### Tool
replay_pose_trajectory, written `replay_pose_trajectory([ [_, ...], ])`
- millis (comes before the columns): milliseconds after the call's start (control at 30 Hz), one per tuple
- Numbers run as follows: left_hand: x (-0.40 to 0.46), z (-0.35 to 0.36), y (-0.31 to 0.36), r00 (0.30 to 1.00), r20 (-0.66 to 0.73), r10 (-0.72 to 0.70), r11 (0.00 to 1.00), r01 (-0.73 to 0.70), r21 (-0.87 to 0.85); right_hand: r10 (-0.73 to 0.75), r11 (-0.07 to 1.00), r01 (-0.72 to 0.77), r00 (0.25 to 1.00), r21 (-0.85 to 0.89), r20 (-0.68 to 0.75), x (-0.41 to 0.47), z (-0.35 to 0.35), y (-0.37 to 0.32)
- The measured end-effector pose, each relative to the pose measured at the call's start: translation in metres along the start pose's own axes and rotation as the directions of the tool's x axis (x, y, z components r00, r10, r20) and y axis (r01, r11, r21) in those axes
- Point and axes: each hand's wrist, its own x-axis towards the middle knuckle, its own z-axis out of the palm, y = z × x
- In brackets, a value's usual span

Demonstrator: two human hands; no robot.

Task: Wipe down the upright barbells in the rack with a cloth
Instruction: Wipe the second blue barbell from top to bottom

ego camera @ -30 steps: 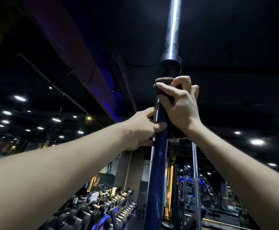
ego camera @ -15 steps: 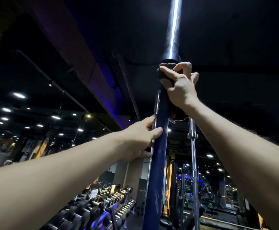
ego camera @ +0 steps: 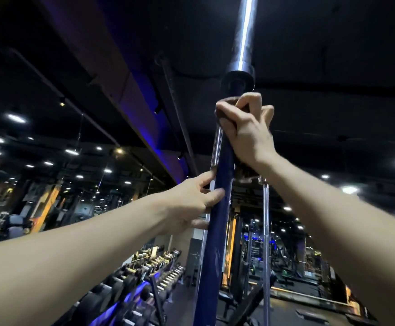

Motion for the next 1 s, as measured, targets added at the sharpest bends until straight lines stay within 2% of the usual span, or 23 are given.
replay_pose_trajectory([
  [167, 0.001, -0.002, -0.003, 1.0, 0.0, 0.006, 1.0, -0.006, 0.011, 0.06, 0.998, -0.061, 0.997, -0.022, -0.041, 0.007, 0.007, 0.002],
  [300, -0.003, 0.001, 0.001, 0.999, -0.026, 0.029, 0.999, -0.028, 0.032, -0.094, 0.993, 0.091, 0.995, -0.08, -0.032, -0.053, 0.004, -0.009],
  [400, -0.005, 0.004, 0.002, 0.999, -0.042, 0.03, 0.999, -0.029, 0.014, -0.109, 0.988, 0.112, 0.993, -0.11, 0.033, -0.065, -0.002, -0.009],
  [567, -0.003, 0.004, -0.003, 0.998, -0.049, 0.027, 1.0, -0.027, 0.001, 0.049, 0.998, -0.046, 0.996, -0.047, 0.08, 0.004, -0.002, -0.003],
  [700, -0.001, 0.002, -0.005, 0.999, -0.042, 0.021, 1.0, -0.021, 0.007, 0.083, 0.995, -0.08, 0.996, -0.063, 0.044, 0.001, 0.005, -0.004],
  [867, -0.002, 0.003, -0.002, 0.998, -0.057, 0.033, 0.999, -0.031, 0.037, -0.082, 0.991, 0.085, 0.996, -0.104, 0.032, -0.069, 0.002, -0.013],
  [933, -0.002, 0.005, -0.002, 0.997, -0.07, 0.027, 0.999, -0.026, 0.023, -0.099, 0.984, 0.104, 0.994, -0.144, 0.047, -0.072, 0.0, -0.01],
  [1000, -0.001, 0.006, -0.002, 0.996, -0.08, 0.026, 1.0, -0.025, 0.016, -0.057, 0.989, 0.064, 0.997, -0.136, 0.051, -0.045, -0.002, -0.006],
])
